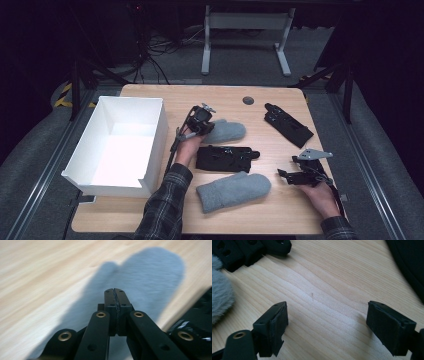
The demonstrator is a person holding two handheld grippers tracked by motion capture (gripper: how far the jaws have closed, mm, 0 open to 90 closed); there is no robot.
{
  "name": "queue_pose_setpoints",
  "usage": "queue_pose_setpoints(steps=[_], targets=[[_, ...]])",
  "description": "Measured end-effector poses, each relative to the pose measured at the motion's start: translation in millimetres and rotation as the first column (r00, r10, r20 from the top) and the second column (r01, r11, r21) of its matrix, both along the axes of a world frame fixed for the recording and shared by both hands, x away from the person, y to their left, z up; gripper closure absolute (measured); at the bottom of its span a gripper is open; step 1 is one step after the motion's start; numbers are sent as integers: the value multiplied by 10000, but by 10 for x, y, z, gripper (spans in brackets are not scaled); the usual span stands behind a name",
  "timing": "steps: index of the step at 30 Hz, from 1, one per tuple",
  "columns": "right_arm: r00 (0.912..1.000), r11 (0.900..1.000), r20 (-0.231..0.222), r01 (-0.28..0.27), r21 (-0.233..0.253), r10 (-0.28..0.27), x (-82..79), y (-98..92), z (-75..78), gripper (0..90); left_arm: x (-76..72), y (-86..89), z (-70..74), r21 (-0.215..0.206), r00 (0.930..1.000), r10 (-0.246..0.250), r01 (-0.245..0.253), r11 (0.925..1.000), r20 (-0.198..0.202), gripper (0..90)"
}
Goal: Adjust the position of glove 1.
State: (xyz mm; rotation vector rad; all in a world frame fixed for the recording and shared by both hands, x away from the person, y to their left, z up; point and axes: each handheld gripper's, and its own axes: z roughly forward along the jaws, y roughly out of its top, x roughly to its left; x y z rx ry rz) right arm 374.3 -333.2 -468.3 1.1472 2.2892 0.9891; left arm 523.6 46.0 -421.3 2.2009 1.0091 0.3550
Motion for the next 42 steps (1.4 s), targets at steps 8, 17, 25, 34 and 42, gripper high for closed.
queue_pose_setpoints(steps=[8,17,25,34,42], targets=[[10000,10000,0,-3,-2,3,0,0,0,183,51,233,-102,611,9940,1061,-1044,9927,-252,899],[10000,10000,2,-13,15,13,0,1,-1,184,-111,249,-122,542,9954,820,-793,9954,-503,899],[10000,10000,-2,-35,18,35,-1,2,-1,184,-140,201,-31,-75,9999,-36,36,10000,-93,766],[10000,10000,-6,-85,21,85,-2,1,-1,184,-64,86,-91,-216,9874,-1579,1577,9873,-73,535],[10000,9999,-10,-99,22,99,-2,2,-1,183,-19,23,-223,353,9743,-2199,2216,9745,-483,550]])
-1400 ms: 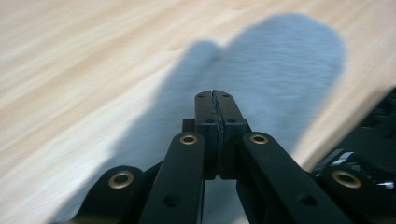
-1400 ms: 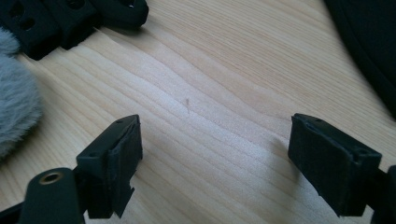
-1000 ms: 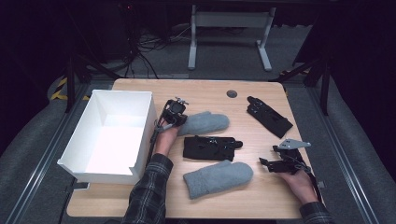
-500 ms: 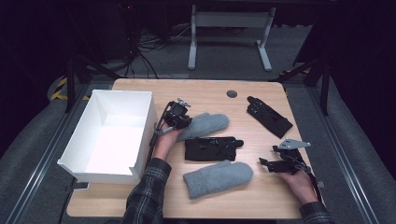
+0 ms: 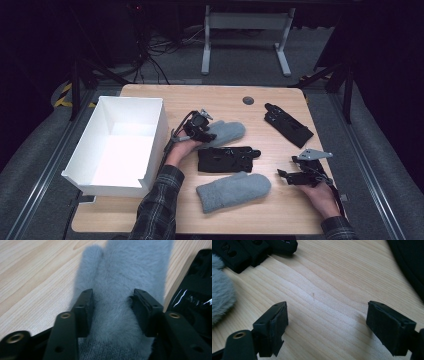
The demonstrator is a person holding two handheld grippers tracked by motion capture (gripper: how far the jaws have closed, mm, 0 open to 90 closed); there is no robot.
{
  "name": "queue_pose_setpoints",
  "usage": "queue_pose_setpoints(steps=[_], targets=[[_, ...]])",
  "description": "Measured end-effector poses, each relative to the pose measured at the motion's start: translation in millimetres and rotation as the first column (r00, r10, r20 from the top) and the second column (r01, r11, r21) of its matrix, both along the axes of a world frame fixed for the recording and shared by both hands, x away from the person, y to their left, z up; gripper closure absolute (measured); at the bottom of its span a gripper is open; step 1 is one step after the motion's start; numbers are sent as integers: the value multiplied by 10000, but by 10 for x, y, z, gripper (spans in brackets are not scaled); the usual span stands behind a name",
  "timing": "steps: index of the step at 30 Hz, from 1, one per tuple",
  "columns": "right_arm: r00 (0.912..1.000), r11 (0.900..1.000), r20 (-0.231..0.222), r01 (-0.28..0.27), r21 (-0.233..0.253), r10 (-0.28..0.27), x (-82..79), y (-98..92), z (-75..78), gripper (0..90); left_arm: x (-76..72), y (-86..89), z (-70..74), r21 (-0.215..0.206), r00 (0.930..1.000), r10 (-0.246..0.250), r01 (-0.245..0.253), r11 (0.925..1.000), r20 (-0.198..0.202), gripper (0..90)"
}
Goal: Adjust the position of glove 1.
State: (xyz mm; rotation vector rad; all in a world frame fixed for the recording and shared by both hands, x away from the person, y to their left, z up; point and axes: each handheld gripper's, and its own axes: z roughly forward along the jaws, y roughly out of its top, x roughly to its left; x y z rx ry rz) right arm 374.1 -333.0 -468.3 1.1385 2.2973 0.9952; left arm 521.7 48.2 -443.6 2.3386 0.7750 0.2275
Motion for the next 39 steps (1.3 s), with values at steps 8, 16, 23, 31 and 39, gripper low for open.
queue_pose_setpoints(steps=[8,16,23,31,39], targets=[[10000,10000,1,-3,-2,3,0,0,0,184,19,-34,59,373,9998,53,-45,9993,-207,838],[10000,10000,0,-5,0,5,0,0,0,183,-24,24,256,-357,9989,364,-374,9987,-279,859],[10000,10000,1,-5,-1,5,0,0,0,184,-119,83,442,-1003,9986,457,-481,9938,-257,859],[10000,10000,1,-4,-2,4,0,0,0,183,-314,114,590,-1737,9978,339,-435,9838,-578,859],[10000,10000,2,-4,-4,4,0,0,0,183,-609,99,774,-2021,9984,-81,-35,9794,-567,860]])
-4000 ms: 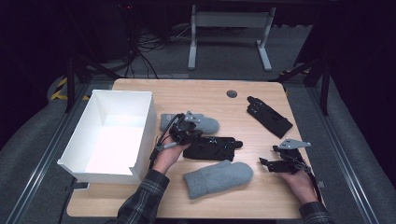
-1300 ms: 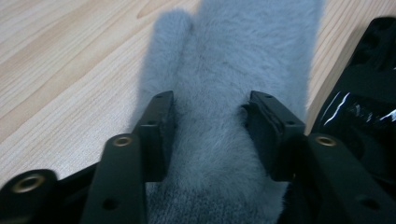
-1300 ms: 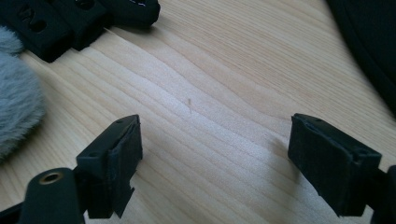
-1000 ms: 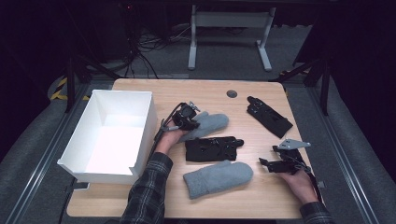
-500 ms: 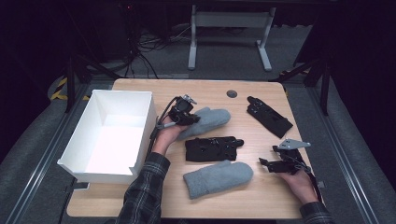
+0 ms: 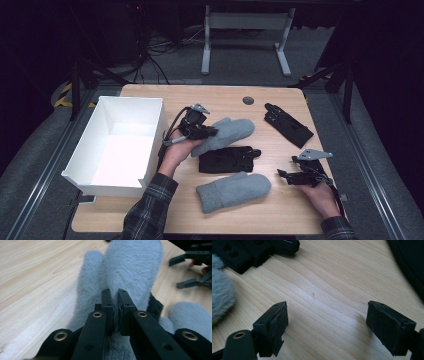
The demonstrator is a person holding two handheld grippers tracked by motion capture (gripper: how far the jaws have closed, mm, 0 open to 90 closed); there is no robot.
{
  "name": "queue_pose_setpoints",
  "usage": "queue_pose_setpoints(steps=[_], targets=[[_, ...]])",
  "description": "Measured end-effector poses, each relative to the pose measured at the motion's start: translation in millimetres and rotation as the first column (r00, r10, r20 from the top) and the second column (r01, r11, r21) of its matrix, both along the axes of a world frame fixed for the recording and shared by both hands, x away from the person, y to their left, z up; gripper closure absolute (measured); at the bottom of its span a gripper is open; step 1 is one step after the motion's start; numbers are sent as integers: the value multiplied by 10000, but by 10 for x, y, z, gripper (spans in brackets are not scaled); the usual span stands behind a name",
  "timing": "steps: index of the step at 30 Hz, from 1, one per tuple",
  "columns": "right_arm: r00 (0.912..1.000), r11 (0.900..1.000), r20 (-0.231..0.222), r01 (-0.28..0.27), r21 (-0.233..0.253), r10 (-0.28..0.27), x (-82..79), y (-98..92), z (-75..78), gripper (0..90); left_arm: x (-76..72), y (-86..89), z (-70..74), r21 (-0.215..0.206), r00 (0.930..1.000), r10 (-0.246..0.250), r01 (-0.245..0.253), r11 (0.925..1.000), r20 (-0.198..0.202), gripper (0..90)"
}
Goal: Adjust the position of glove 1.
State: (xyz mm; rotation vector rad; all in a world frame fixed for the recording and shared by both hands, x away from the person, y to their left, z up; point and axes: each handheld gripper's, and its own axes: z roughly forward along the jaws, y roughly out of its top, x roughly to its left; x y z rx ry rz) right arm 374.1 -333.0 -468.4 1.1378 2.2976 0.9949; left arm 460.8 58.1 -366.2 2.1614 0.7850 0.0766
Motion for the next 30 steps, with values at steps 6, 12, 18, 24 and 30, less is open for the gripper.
queue_pose_setpoints(steps=[6,12,18,24,30], targets=[[10000,10000,4,1,-3,-1,0,0,0,183,-203,-22,60,-104,9998,-194,194,9998,30,860],[10000,10000,5,6,-10,-6,-1,1,0,183,-465,-65,86,-262,9979,-642,641,9976,-30,860],[10000,10000,13,27,-36,-27,-1,1,1,183,-708,-177,30,-165,9932,-1138,1134,9934,-263,860],[10000,10000,21,36,-44,-36,-1,3,0,181,-859,-255,-58,16,9907,-1257,1259,9920,-518,860],[10000,10000,24,36,-46,-36,-1,3,0,181,-970,-306,-196,145,9867,-1356,1374,9904,-892,860]])
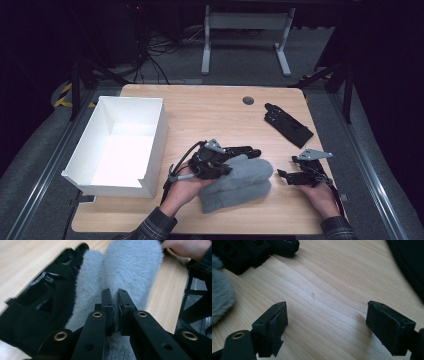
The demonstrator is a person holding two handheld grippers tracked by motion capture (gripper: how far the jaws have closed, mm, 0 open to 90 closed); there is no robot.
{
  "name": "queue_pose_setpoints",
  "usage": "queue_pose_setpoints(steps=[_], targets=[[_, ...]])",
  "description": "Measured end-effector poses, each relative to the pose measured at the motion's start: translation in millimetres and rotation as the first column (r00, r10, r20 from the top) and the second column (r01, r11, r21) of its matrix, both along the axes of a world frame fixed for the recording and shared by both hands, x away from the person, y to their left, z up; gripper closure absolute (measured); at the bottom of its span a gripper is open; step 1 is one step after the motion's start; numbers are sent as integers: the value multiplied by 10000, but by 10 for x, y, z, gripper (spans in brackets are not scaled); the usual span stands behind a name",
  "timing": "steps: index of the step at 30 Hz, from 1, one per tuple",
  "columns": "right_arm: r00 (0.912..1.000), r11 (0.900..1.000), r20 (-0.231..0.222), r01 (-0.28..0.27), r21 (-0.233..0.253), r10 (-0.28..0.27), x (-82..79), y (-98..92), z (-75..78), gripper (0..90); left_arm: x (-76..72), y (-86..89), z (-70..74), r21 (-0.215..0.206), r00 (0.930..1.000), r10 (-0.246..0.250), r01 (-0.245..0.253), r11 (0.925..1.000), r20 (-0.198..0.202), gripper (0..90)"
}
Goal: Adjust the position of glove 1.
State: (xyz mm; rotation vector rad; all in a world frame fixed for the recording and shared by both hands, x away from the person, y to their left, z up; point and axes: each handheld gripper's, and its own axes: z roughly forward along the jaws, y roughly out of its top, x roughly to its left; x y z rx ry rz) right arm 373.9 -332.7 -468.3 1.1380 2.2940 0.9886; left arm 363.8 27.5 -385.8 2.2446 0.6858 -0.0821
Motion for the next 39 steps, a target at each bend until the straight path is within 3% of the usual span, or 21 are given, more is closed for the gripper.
queue_pose_setpoints(steps=[9,15,17,20,23,26,29,32,34,36,38,39], targets=[[10000,10000,-2,0,3,0,0,1,0,181,-80,-94,-221,338,9992,-131,143,9993,-372,860],[10000,10000,0,-1,0,1,0,1,0,181,-163,-151,-290,589,9991,-271,290,9978,-331,852],[10000,10000,-1,-3,3,3,0,1,0,181,-187,-159,-279,626,9994,-316,325,9975,-154,819],[10000,10000,4,-6,1,6,0,1,0,181,-193,-152,-238,478,9994,-336,334,9983,27,699],[10000,10000,0,10,-2,-10,-1,3,0,182,-132,-87,-144,196,9976,-477,467,9987,500,632],[9999,9999,-55,-101,-22,100,-22,8,22,278,-56,-27,-100,243,9958,-485,467,9986,782,599],[9992,9991,51,-387,164,387,-95,6,117,491,2,37,-78,553,9932,-249,186,9983,1140,650],[9955,9937,-96,-932,615,940,-234,17,211,739,35,123,-95,734,9936,120,-203,9971,1121,798],[9890,9868,-255,-1432,753,1454,-365,72,244,834,59,186,-127,868,9912,453,-564,9946,1247,857],[9838,9811,-326,-1729,868,1763,-460,120,271,894,96,251,-184,1072,9914,750,-866,9905,1074,883],[9803,9771,-339,-1906,944,1945,-530,154,289,899,103,267,-208,1146,9917,828,-939,9890,983,888],[9735,9694,-421,-2190,1110,2247,-631,198,303,900,113,300,-277,1263,9926,875,-977,9872,842,888]])
